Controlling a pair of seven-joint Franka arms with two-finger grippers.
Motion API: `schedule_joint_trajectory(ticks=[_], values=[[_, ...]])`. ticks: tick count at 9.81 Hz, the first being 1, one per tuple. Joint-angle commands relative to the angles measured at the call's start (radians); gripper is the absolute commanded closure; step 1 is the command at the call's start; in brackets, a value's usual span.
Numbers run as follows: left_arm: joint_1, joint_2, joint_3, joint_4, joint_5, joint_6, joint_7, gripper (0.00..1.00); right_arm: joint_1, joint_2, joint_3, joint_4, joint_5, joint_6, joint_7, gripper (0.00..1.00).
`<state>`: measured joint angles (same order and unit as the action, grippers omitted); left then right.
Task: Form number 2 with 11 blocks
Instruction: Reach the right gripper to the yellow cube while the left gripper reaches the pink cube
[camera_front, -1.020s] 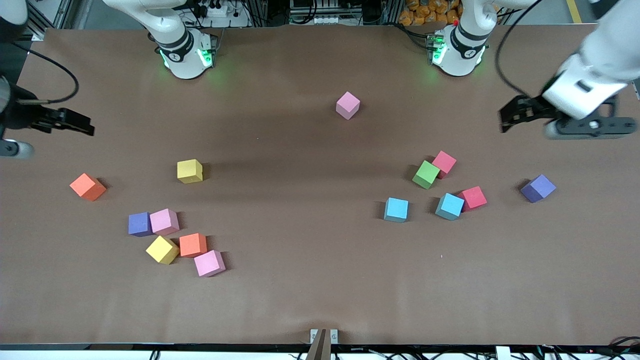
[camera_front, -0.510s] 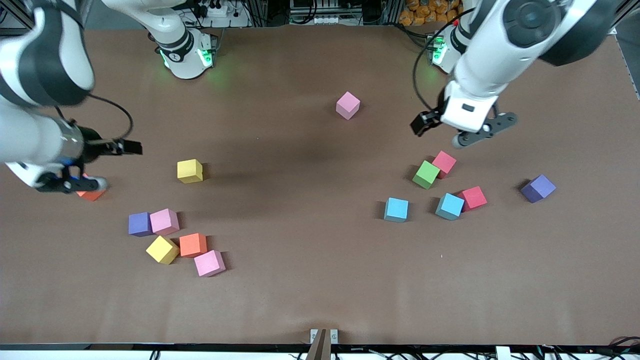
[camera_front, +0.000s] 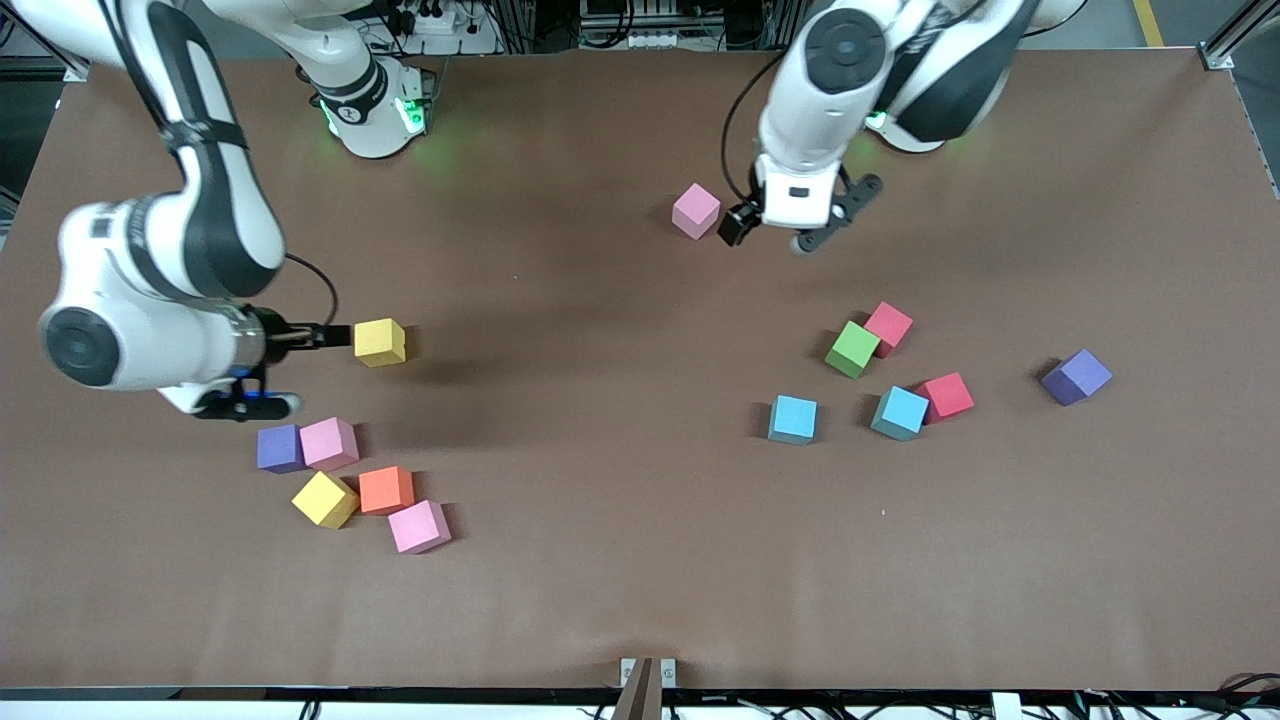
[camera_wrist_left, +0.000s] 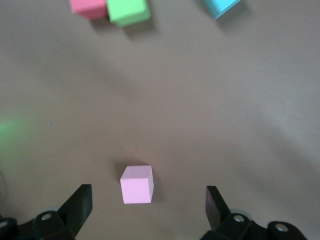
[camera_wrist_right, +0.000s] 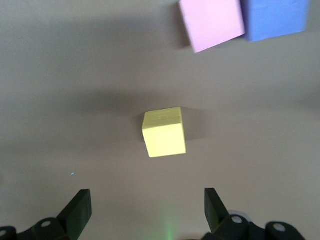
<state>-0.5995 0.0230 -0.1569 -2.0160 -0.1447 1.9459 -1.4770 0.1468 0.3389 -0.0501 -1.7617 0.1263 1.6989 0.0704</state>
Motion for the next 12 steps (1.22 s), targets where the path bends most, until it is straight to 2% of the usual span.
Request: schedule_joint_trajectory(ticks=[1,3,5,7,10,12], values=[[-0.002,-0.04,-0.073,-0.158,-0.022,0.161,-0.063,0.0,0.022,0.018,0.0,-0.094,0.021,0.126,0.005,0.0],[-0.002,-0.035,-0.151,-0.291,-0.022,0.369,-0.118,0.0,0.02,0.052,0.0,-0.192,0.021,0.29,-0.014,0.0],[0.003,-0.02,-0.205,-0.354,-0.021,0.436,-0.12,0.0,0.013,0.083,0.0,-0.242,0.021,0.372,-0.067,0.0],[0.004,-0.012,-0.228,-0.409,-0.021,0.508,-0.121,0.0,0.01,0.095,0.0,-0.259,0.021,0.383,-0.11,0.0],[-0.023,0.121,-0.236,-0.415,-0.021,0.692,-0.212,0.0,0.014,0.095,0.0,-0.285,0.021,0.384,-0.176,0.0],[-0.034,0.17,-0.237,-0.415,-0.019,0.732,-0.235,0.0,0.014,0.097,0.0,-0.317,0.021,0.392,-0.25,0.0]])
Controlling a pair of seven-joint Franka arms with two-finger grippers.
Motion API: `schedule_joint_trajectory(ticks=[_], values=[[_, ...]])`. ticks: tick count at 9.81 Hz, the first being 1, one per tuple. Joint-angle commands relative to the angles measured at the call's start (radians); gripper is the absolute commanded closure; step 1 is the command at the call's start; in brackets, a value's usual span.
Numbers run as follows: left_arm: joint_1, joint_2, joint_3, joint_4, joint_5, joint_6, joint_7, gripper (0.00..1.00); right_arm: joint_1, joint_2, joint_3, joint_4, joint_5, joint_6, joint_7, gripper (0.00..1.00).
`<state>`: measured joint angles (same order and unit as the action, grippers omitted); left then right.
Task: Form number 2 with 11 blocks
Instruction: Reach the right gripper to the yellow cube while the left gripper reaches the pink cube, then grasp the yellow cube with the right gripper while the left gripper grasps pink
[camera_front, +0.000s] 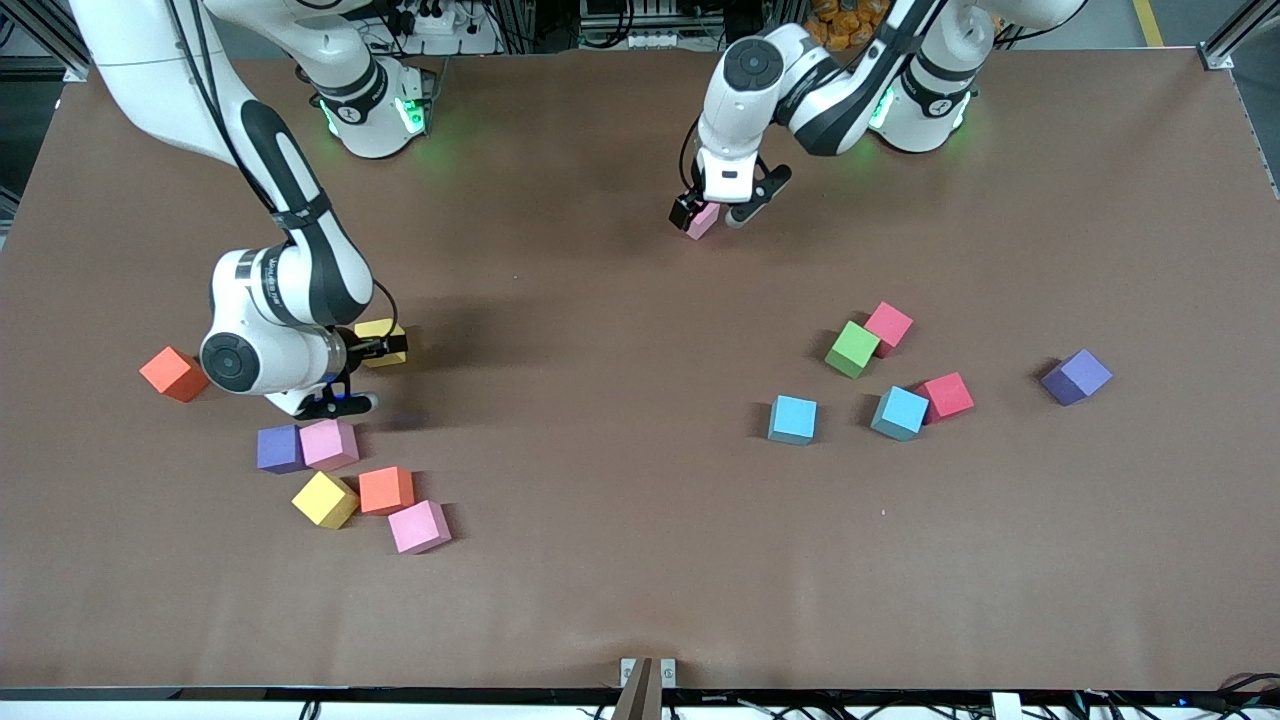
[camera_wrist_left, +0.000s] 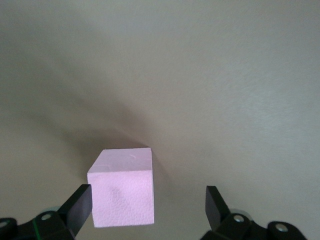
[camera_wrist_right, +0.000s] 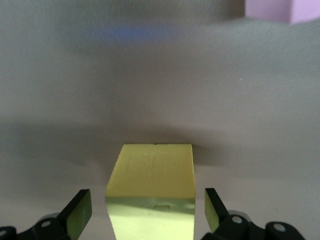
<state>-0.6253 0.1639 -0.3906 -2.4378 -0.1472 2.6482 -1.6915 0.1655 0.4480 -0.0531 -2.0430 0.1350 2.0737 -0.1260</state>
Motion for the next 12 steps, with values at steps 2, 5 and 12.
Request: schedule_joint_trajectory(ticks=[2,5,12], values=[[-0.008,0.052,-0.007,0.006,-0.017,0.033,-0.042,0.0,-0.003,-0.011,0.002,-0.049,0.012,0.039,-0.107,0.0],[-0.008,0.059,-0.014,0.008,-0.017,0.033,-0.048,0.0,-0.003,-0.009,0.002,-0.048,0.012,0.042,-0.112,0.16],[-0.007,0.074,-0.045,0.006,-0.015,0.027,-0.068,0.0,0.011,-0.028,0.002,0.061,0.009,-0.015,-0.349,0.72]])
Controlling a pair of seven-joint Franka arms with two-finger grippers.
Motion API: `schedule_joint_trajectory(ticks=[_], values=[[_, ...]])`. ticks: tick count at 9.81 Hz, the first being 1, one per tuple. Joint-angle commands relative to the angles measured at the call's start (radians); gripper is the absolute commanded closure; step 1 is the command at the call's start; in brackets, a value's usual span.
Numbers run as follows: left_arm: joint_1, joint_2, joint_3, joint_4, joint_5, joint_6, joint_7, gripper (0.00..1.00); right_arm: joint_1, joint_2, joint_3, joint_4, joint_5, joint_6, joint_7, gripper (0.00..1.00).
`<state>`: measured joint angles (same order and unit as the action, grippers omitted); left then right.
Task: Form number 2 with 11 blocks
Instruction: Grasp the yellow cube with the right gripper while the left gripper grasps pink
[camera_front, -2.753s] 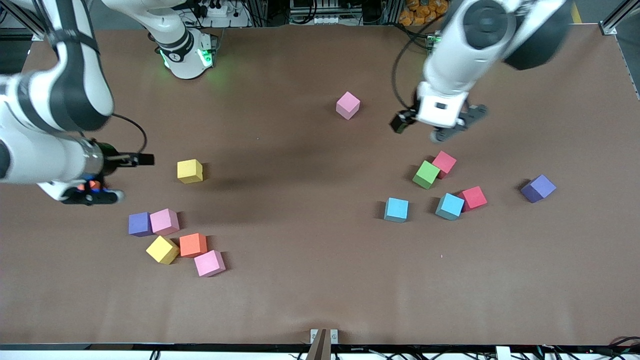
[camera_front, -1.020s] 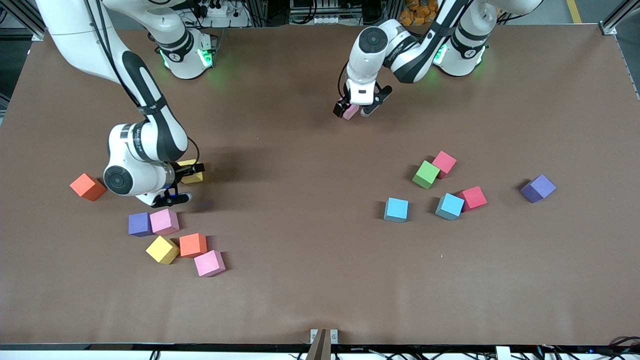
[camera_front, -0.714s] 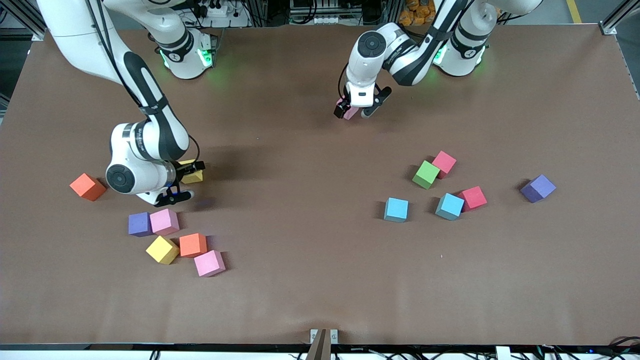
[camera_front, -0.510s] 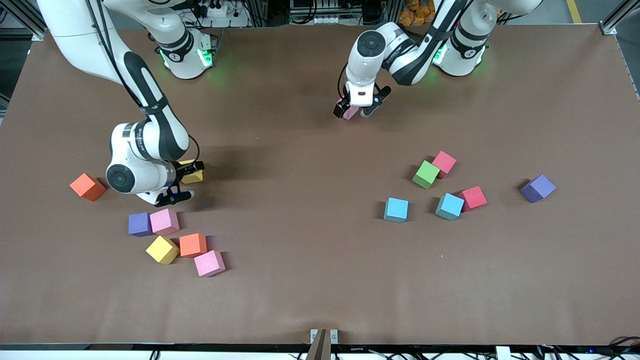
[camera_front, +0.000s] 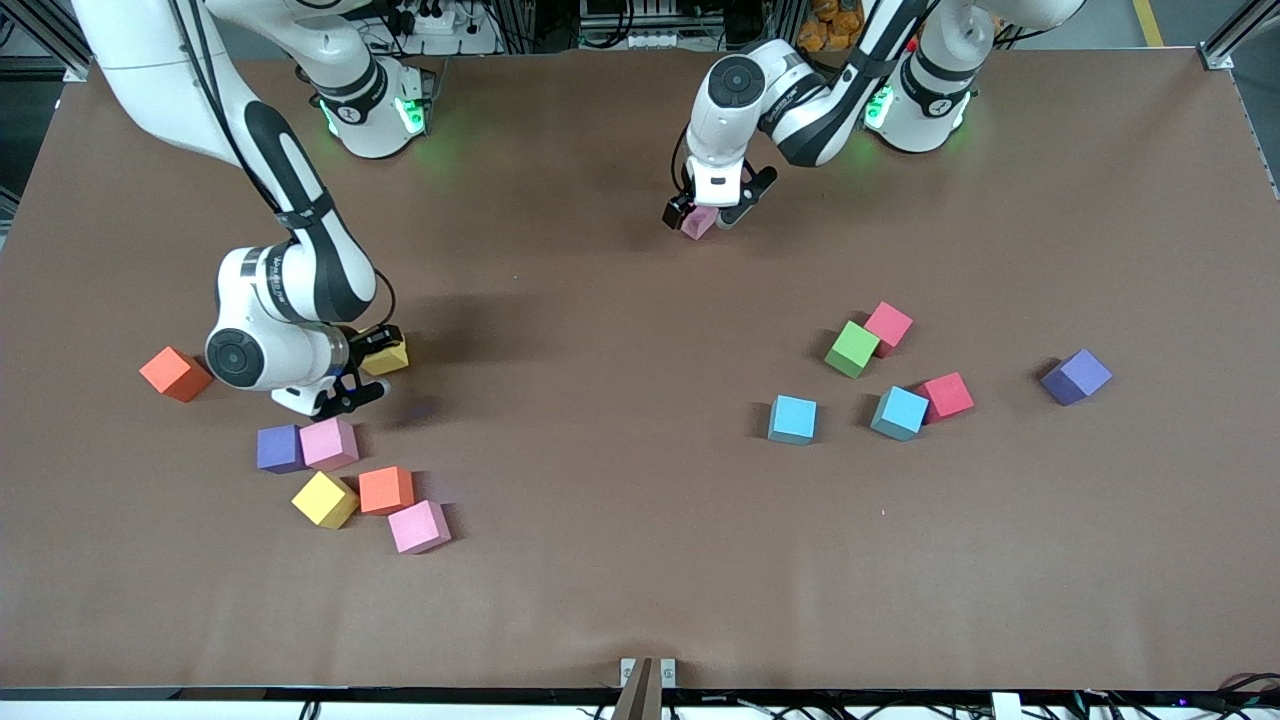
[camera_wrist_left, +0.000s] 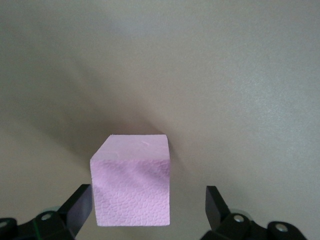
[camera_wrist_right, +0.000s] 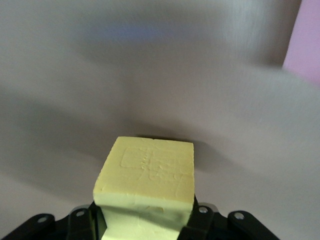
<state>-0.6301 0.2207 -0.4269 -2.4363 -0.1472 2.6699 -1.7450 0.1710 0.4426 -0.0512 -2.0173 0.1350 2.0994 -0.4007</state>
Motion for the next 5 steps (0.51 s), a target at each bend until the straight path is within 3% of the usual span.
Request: schedule_joint_trajectory(ticks=[1,5], values=[[-0.002,0.031,-0.009,0.006,-0.012,0.007,-0.014,0.0,0.005,-0.031,0.002,0.057,0.009,-0.059,-0.126,0.72],[-0.002,0.055,-0.01,0.008,-0.012,0.007,-0.013,0.0,0.123,-0.096,0.008,0.074,0.009,-0.073,-0.171,0.72]])
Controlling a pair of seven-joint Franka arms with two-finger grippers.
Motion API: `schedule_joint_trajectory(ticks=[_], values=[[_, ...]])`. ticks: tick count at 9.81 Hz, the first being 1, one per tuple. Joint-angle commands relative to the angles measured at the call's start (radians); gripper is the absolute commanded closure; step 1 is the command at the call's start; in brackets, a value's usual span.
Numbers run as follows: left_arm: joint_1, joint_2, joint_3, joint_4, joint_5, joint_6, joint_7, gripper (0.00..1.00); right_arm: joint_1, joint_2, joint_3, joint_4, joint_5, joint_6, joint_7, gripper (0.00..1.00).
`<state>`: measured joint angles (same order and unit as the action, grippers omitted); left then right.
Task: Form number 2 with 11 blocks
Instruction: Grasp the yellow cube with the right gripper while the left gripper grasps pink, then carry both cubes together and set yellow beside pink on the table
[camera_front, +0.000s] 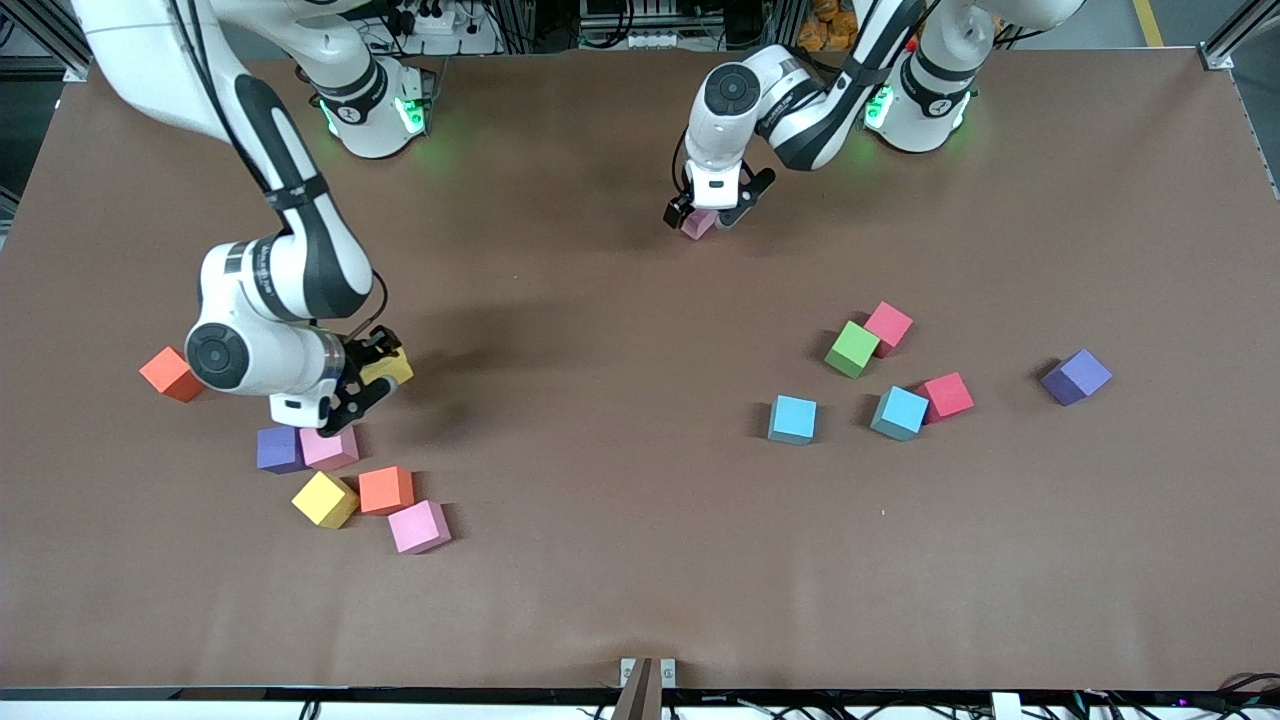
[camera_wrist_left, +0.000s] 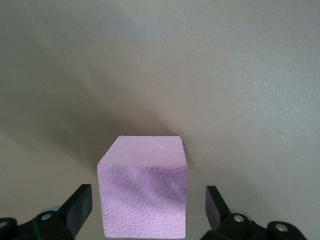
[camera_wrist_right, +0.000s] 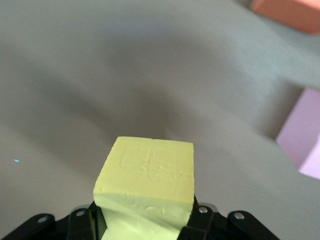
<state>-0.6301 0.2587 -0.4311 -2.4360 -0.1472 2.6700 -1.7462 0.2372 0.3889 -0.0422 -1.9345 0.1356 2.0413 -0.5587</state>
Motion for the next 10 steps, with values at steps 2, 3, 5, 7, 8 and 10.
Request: schedule_joint_trajectory(ticks=[2,3,5,7,8,10], values=[[-0.003,0.045,-0.006,0.014,-0.009,0.018,-0.009,0.0,0.135,-0.057,-0.001,-0.001,0.009,-0.015,-0.016,0.72],[-0.003,0.048,-0.006,0.014,0.003,0.028,-0.013,0.12,0.166,-0.065,-0.001,-0.001,0.009,-0.013,-0.036,0.72],[-0.002,0.053,-0.006,0.02,0.003,0.028,-0.048,0.77,0.203,-0.082,-0.001,-0.003,0.009,-0.024,-0.084,0.72],[0.0,0.085,-0.006,0.084,0.001,0.028,-0.207,0.97,0.235,-0.107,-0.001,-0.009,0.009,-0.03,-0.139,0.72],[-0.002,0.1,-0.006,0.125,0.001,0.025,-0.287,0.97,0.258,-0.111,-0.001,-0.011,0.009,-0.03,-0.141,0.72],[-0.002,0.103,-0.006,0.158,0.003,0.019,-0.488,0.95,0.347,-0.128,-0.002,-0.011,0.004,-0.02,-0.139,0.71]])
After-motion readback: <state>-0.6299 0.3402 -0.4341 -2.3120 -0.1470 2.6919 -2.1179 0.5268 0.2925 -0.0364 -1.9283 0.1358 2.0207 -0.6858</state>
